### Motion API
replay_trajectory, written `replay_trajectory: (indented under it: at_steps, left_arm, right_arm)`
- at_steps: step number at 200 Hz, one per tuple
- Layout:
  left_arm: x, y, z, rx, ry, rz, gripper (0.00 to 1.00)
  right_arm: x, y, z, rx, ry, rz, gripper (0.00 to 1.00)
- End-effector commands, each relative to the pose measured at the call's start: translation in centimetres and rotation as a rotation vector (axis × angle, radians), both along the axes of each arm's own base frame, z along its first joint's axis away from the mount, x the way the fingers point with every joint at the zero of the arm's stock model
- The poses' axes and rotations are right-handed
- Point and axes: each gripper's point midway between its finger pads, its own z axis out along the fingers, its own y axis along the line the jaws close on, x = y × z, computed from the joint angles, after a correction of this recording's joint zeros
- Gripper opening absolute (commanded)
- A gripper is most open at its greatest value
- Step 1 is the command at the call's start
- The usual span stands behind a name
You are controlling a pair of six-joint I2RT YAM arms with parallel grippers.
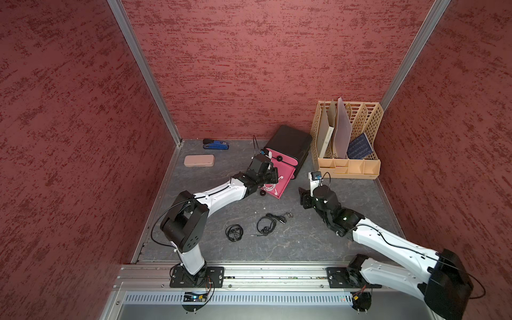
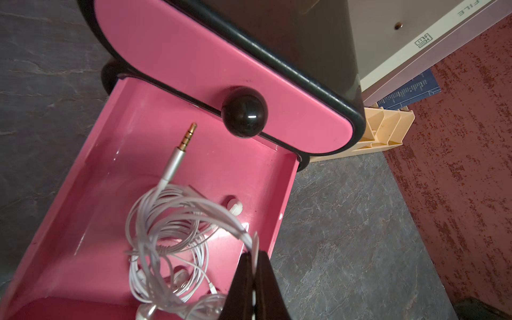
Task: Place the wired earphones into the drawer by color
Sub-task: Place the wired earphones in the drawer.
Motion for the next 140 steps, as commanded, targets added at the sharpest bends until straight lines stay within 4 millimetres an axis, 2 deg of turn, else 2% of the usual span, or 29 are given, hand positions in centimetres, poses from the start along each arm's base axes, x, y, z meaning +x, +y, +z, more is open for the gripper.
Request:
replay_trajectory:
  at_steps: [1, 47, 126, 140]
  left_arm:
    - [1.1, -1.8, 1.7, -0.078, -0.046, -0.012, 0.0]
    - [2.2, -3.4, 1.0, -0.108, -0.049, -0.014, 0.0]
    - [3.3, -4.0, -0.5, -0.106, -0.049, -0.006, 0.0]
    - [3.4, -3.9, -0.7, -0.103, -0.044, -0.006, 0.1]
  right_arm:
    - [0.1, -0.7, 0.3, 0.009, -0.02, -0.034, 0.66]
    - [0.2, -0.8, 0.2, 0.005, -0.02, -0.039, 0.66]
    - [0.2, -0.9, 0.2, 0.002, -0.021, -0.041, 0.66]
    - [0.2, -0.9, 0.3, 0.003, -0.022, -0.041, 0.66]
